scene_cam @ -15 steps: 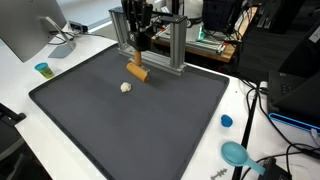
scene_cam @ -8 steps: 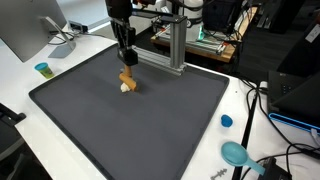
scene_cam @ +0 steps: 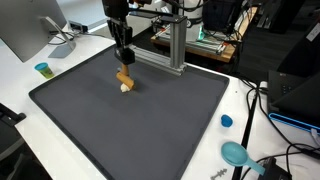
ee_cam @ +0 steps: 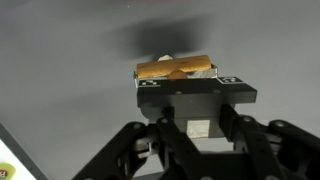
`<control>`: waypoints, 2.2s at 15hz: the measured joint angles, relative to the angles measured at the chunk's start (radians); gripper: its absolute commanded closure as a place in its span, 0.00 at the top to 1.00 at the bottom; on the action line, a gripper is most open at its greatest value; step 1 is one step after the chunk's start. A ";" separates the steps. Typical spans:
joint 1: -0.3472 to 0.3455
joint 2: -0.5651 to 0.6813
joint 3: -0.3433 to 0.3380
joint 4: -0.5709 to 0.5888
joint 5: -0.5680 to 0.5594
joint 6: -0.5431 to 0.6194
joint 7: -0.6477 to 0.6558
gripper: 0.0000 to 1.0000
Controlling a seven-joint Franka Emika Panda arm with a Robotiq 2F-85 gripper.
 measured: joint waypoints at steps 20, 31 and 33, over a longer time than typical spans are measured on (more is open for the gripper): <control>-0.007 0.042 -0.011 0.005 0.002 0.020 -0.059 0.22; -0.002 0.070 -0.014 0.022 -0.005 0.046 0.027 0.22; 0.004 0.080 -0.015 0.033 -0.017 0.049 0.053 0.22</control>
